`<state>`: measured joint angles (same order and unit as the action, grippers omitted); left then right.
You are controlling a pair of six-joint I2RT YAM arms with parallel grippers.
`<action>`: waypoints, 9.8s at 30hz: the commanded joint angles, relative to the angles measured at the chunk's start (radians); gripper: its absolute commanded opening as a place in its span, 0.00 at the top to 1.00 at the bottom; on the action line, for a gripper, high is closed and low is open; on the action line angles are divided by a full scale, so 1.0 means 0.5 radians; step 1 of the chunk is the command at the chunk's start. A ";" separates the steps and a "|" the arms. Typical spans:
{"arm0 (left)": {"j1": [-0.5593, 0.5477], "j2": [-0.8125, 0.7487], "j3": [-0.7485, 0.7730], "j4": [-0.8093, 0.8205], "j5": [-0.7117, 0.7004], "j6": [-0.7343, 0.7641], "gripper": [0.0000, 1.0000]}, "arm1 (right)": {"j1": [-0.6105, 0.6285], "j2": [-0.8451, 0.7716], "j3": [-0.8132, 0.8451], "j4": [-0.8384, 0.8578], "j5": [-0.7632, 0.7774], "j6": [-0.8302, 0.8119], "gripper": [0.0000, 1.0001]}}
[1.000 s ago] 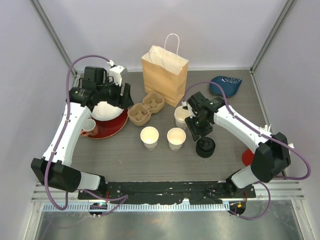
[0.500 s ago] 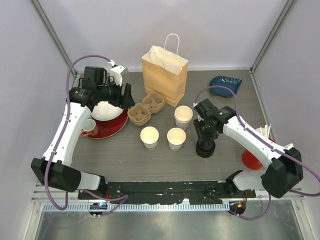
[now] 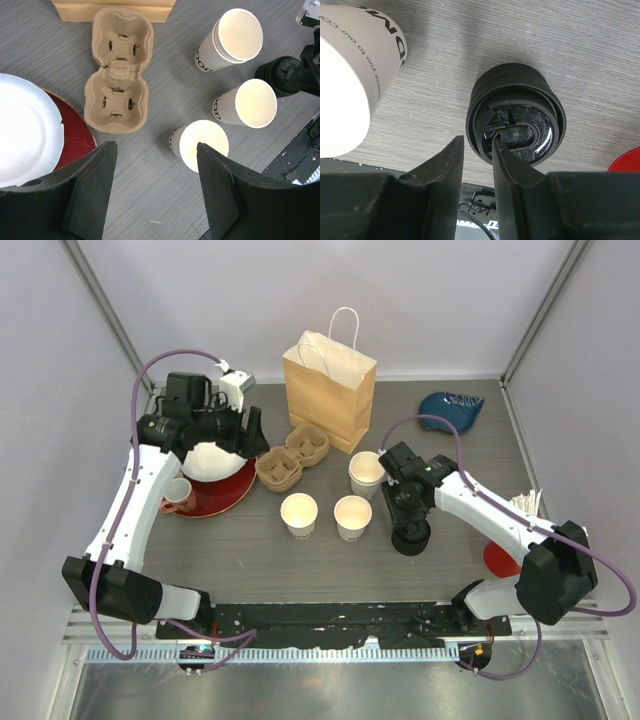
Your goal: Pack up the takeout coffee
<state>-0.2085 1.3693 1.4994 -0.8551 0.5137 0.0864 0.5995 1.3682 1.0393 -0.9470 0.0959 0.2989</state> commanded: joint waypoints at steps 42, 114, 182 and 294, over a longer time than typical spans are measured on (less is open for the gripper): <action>0.061 -0.045 0.063 0.063 0.209 0.030 0.31 | 0.090 -0.015 0.124 -0.063 0.274 0.114 0.99; -0.455 0.008 0.140 0.158 0.608 -0.360 0.26 | 0.012 -0.294 1.084 0.335 -0.670 -0.477 0.99; -0.255 -0.125 -0.228 0.379 0.798 -0.572 1.00 | 0.218 -0.184 0.799 0.958 -1.241 -0.788 0.99; -0.230 -0.217 -0.342 0.066 -0.309 0.051 0.32 | 0.320 0.718 0.937 0.559 -0.692 0.126 0.45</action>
<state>-0.3286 1.2964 1.3308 -0.8307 0.3435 0.0914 0.7708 1.7355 1.5215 -0.7082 -0.2077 0.3435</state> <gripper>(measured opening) 0.681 0.550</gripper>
